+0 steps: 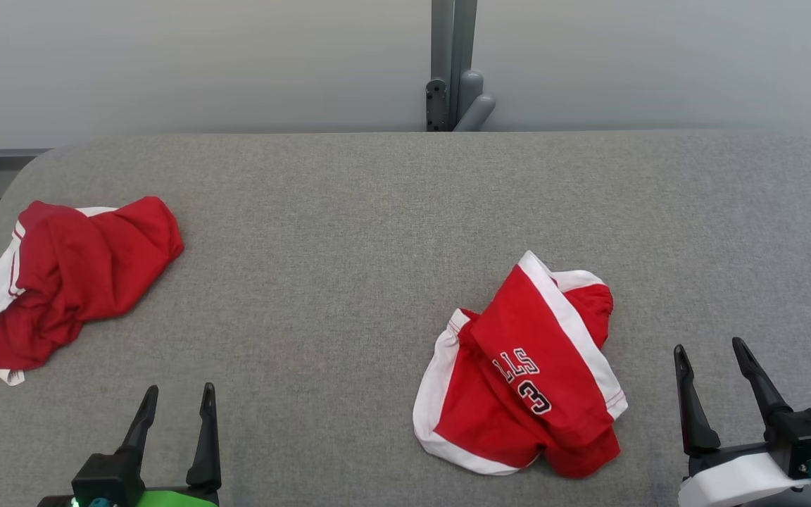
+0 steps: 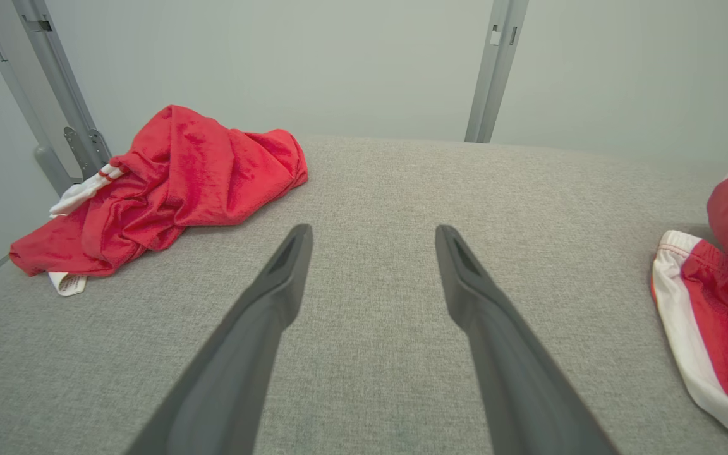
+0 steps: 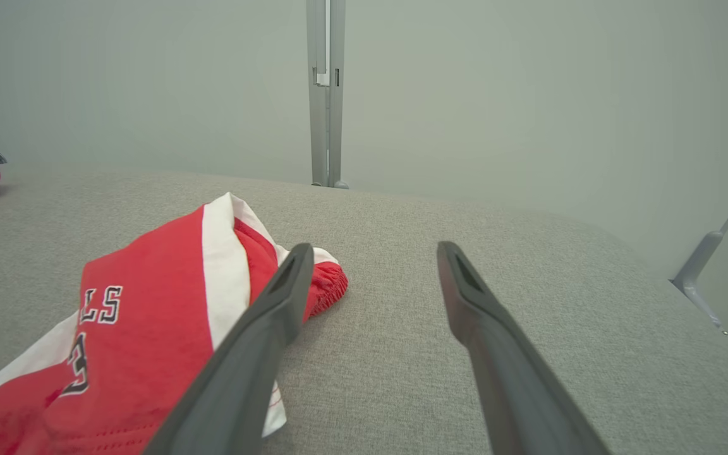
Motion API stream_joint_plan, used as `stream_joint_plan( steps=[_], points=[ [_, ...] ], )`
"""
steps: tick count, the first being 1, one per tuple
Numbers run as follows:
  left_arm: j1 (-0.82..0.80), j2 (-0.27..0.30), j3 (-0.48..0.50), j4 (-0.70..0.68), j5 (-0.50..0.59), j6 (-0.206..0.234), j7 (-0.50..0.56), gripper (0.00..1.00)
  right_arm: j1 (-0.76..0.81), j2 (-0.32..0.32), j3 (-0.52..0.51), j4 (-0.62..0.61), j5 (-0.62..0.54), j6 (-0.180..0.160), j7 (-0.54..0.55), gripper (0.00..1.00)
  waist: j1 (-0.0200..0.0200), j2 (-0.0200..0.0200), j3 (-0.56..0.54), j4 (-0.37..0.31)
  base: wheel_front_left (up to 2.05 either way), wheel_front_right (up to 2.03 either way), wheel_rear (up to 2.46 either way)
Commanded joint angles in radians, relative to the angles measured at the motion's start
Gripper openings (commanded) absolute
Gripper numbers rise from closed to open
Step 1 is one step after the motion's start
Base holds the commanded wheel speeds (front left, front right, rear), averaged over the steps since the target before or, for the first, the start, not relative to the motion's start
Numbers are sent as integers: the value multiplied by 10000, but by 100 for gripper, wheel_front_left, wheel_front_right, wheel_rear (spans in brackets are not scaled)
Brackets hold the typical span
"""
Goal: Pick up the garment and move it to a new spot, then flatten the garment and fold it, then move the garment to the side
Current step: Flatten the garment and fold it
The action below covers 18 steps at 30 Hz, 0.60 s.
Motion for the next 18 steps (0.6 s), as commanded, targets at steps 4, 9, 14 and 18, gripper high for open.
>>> stream_joint_plan(
  steps=[4, 9, 14, 18],
  points=[
    [-130, -95, -153, -2, -9, -22, -5, 100, -38, 11, 56, 34, 59, 2, -31, 100, 0, 55, 1, -44, 0, 0, 0],
    [-454, -127, -753, 138, -178, -25, -5, 100, -179, -42, 184, 21, 96, 2, -31, 100, 0, 55, 90, -241, 0, 0, 0],
    [-1040, -151, -1851, 629, -430, -26, -5, 100, -322, -89, 292, -20, 115, 2, -31, 100, 0, 55, 174, -650, 0, 0, 0],
    [-1724, -73, -2852, 1308, -593, -25, -4, 100, -400, -79, 337, -45, 116, 2, -31, 100, 0, 55, 252, -1077, 0, 0, 0]
  ],
)
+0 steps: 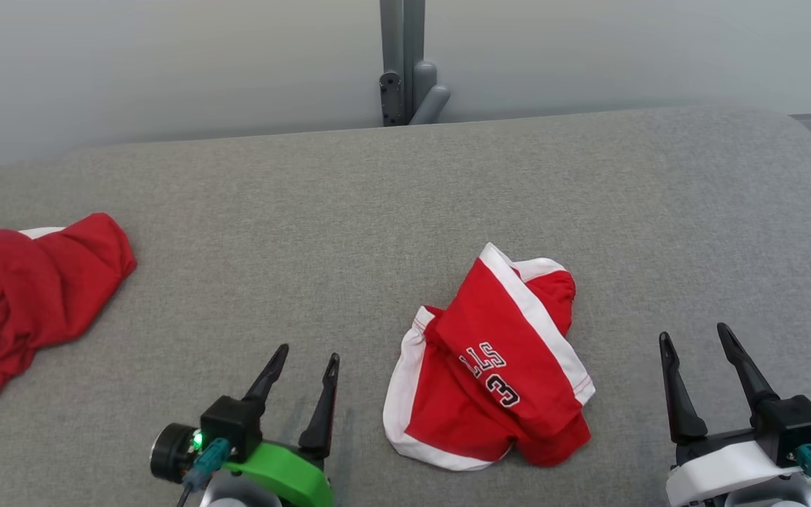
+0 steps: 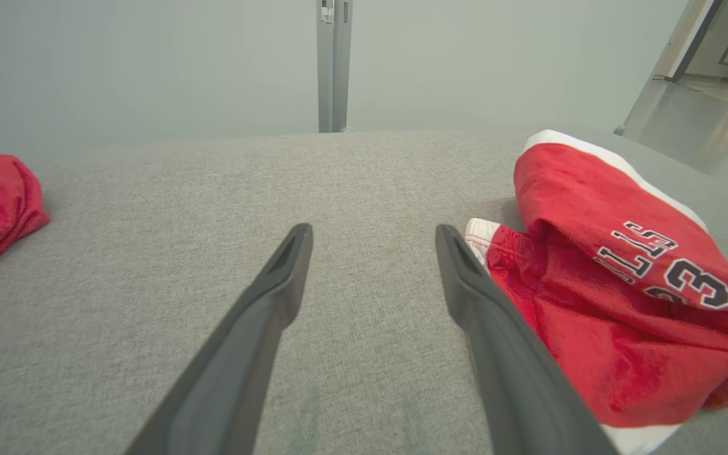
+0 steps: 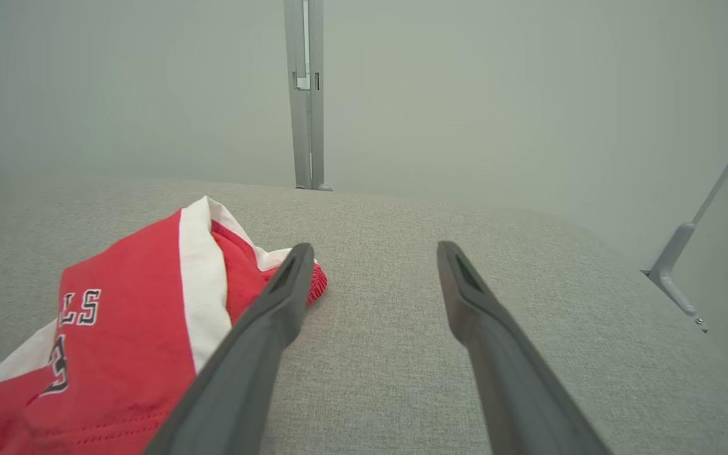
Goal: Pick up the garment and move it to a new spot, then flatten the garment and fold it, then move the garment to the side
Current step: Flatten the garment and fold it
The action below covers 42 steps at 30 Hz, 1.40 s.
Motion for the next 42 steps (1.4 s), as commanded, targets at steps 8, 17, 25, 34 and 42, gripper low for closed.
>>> stream_joint_plan(
  steps=[8, 17, 25, 34, 42],
  points=[
    [-1664, 33, -2096, 1162, -906, -22, 55, 100, -85, 33, 66, 23, 114, 2, -31, 100, 0, 56, 261, -1023, 0, 0, 0],
    [-2483, -46, -4715, 770, -1561, -21, 757, 100, -335, 159, 3, 5, 214, 2, -31, 100, 0, 56, 706, -1670, 0, 0, 0],
    [-2564, -38, -5815, 1024, -1169, 598, 1663, 100, -490, 235, -97, 111, 406, 2, -31, 100, 0, 56, 1001, -2078, 0, 0, 0],
    [-2836, -27, -6166, 2178, -695, 1061, 1849, 100, -514, 271, -172, 263, 657, 2, -31, 100, 0, 56, 1089, -2232, 0, 0, 0],
    [-2818, -38, -6154, 2537, -1110, 1019, 1522, 49, -427, 277, -213, 349, 807, 2, -31, 100, 0, 56, 933, -2210, 0, 0, 0]
  ],
)
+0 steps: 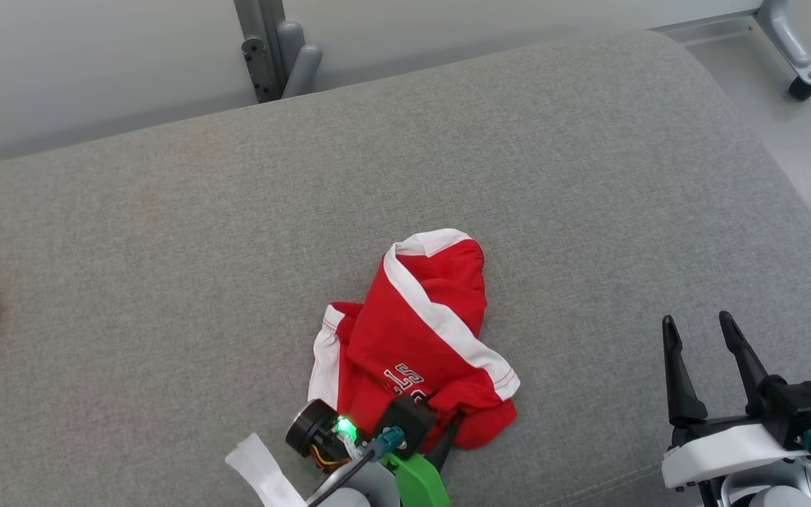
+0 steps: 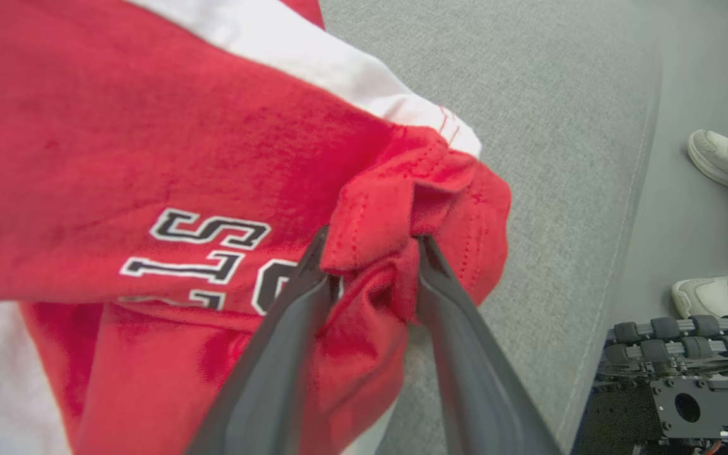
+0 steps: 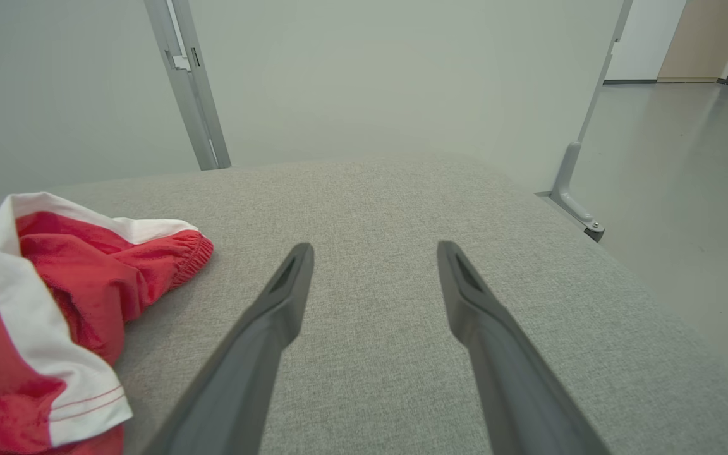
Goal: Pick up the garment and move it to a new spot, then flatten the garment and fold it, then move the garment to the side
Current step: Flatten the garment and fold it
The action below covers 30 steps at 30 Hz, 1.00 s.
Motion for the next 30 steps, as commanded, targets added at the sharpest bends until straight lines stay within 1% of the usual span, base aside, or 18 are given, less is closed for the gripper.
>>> stream_joint_plan(
  steps=[1, 3, 4, 5, 7, 8, 12, 16, 20, 24, 30],
  points=[
    [-56, 41, 31, -58, -110, -19, -90, 48, 59, -10, -10, 21, 89, 2, -31, 100, 0, 55, -40, 14, 0, 0, 0],
    [40, 37, 71, -144, -279, -36, -147, 43, 97, -9, -16, 27, 70, 2, -31, 100, 0, 55, -93, 29, 0, 0, 0],
    [94, 38, 99, -195, -363, -53, -159, 37, 120, -11, -28, 22, 72, 2, -31, 100, 0, 55, -111, 45, 0, 0, 0],
    [129, 38, 101, -235, -400, -51, -131, 28, 135, -10, -32, 17, 72, 2, -31, 100, 0, 55, -125, 61, 0, 0, 0],
    [214, 39, 203, -394, -566, -80, -112, 2, 147, -10, -53, 10, 70, 2, -31, 100, 0, 55, -146, 99, 0, 0, 0],
    [213, 46, 263, -497, -656, -77, -153, 0, 145, -10, -57, 9, 67, 2, -31, 100, 0, 55, -158, 115, 0, 0, 0],
    [96, 203, 686, -1091, -1002, 88, -345, 0, 151, -11, -58, 6, 69, 2, -31, 100, 0, 55, -173, 163, 0, 0, 0],
    [-446, 564, 1189, -1724, -1078, 281, -306, 0, 96, -11, -28, -2, 97, 2, -31, 100, 0, 55, -158, 188, 0, 0, 0],
    [-1271, 1052, 1690, -1897, -929, 453, -402, 0, -40, -12, 126, 50, 159, 2, -31, 100, 0, 55, -144, 57, 0, 0, 0],
    [-2300, 1396, 2010, -1784, -801, 371, -453, 0, -118, -18, 293, 121, 236, 2, -31, 100, 0, 55, -159, -250, 0, 0, 0],
    [-3831, 1606, 2241, -1541, -575, 161, -639, 0, -169, -15, 324, 186, 318, 2, -31, 100, 0, 55, -243, -825, 0, 0, 0]
  ],
)
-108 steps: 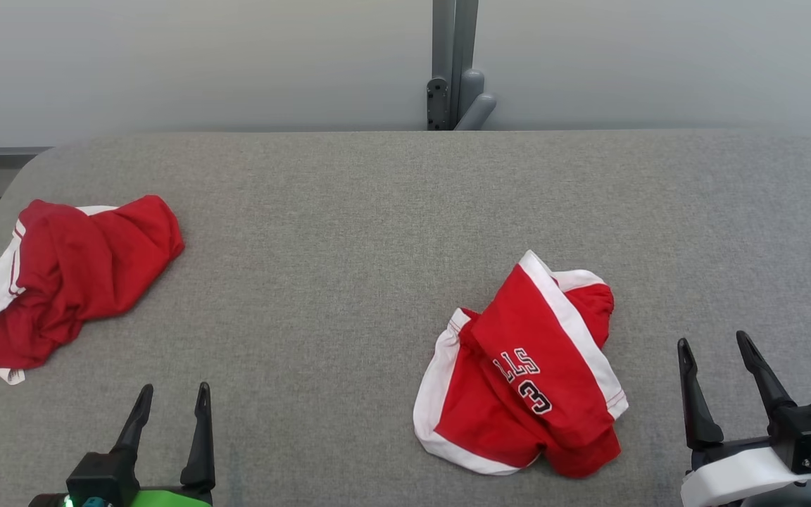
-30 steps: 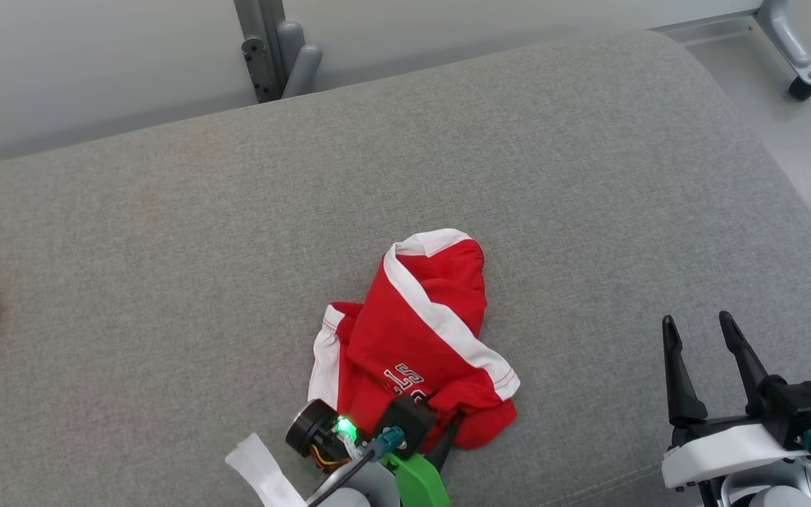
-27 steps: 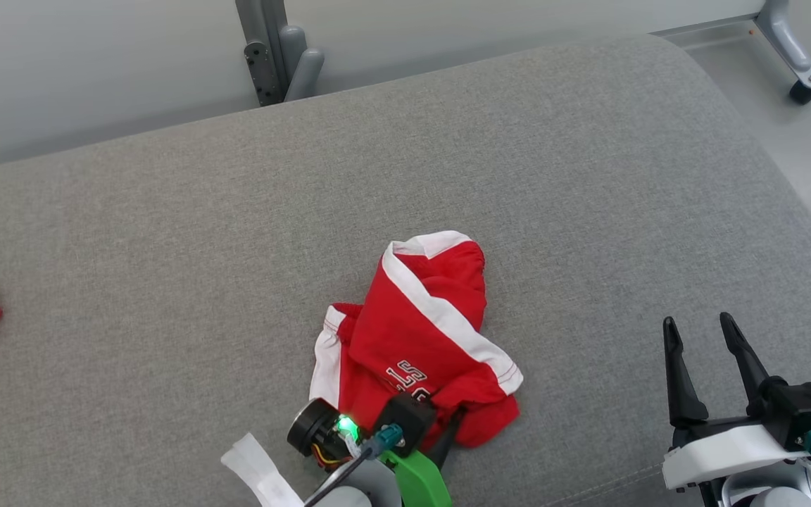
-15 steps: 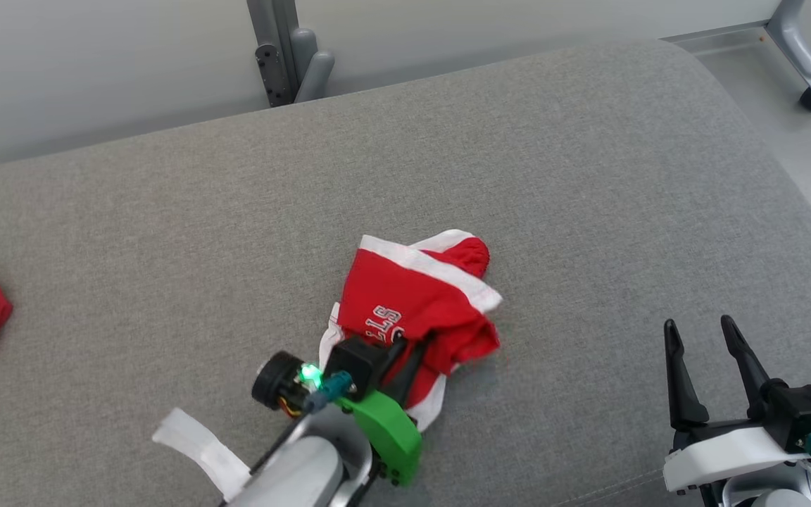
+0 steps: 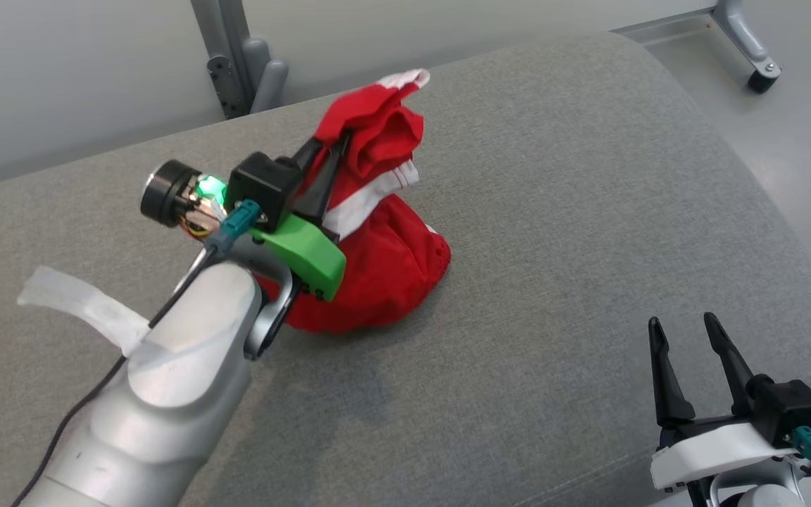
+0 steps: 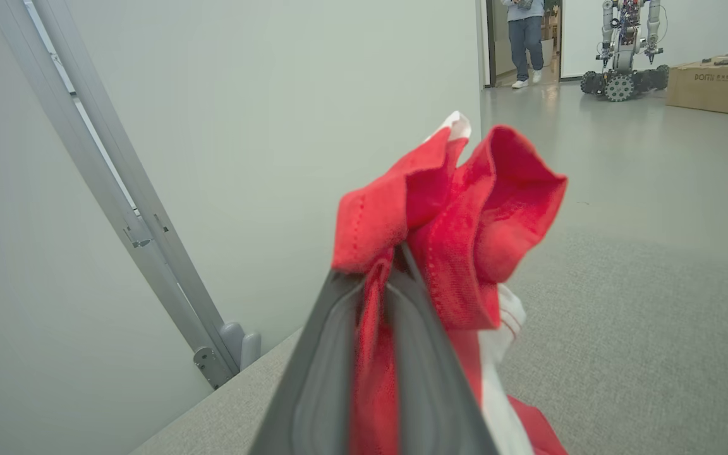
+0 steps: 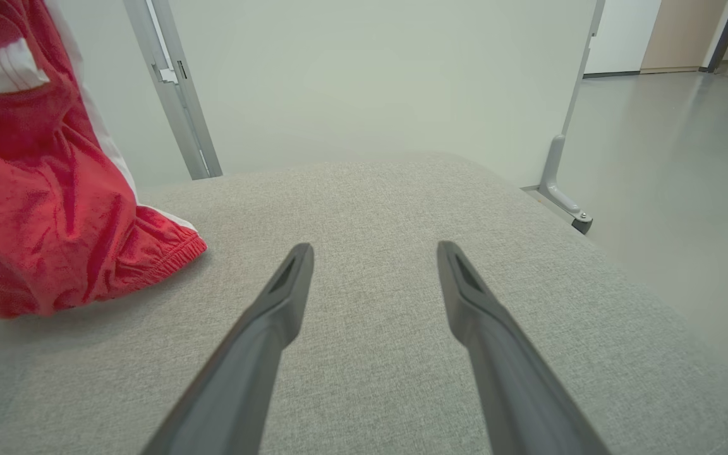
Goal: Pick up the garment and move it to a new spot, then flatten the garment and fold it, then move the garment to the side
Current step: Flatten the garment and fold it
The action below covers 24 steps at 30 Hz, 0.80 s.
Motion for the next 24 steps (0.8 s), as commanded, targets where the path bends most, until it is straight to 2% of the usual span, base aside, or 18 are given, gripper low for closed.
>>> stream_joint_plan(
  steps=[1, 10, 13, 19, 22, 24],
  points=[
    [-362, 17, 64, 26, 42, -49, -142, 0, -79, -28, 12, 38, 32, 2, -31, 100, 0, 56, -82, -335, 0, 0, 0],
    [-1811, -366, 377, 87, 255, -434, -930, 0, 12, -26, 90, 135, 37, 2, -31, 100, 0, 56, -293, -906, 0, 0, 0],
    [-1851, -557, 545, -387, 379, -648, -1003, 0, 2, -27, 113, 132, 50, 2, -31, 100, 0, 56, -326, -992, 0, 0, 0],
    [51, -590, 129, -1514, 552, -1136, -965, 0, 69, -23, 74, 106, 164, 2, -31, 100, 0, 56, -290, -984, 0, 0, 0],
    [1492, -411, -547, -1824, 438, -1207, -971, 0, 105, -27, 33, 130, 268, 2, -31, 100, 0, 56, -242, -912, 0, 0, 0],
    [2323, -128, -1395, -1925, 238, -1217, -970, 0, 129, -24, -11, 138, 321, 2, -31, 100, 0, 56, -197, -799, 0, 0, 0]
  ],
)
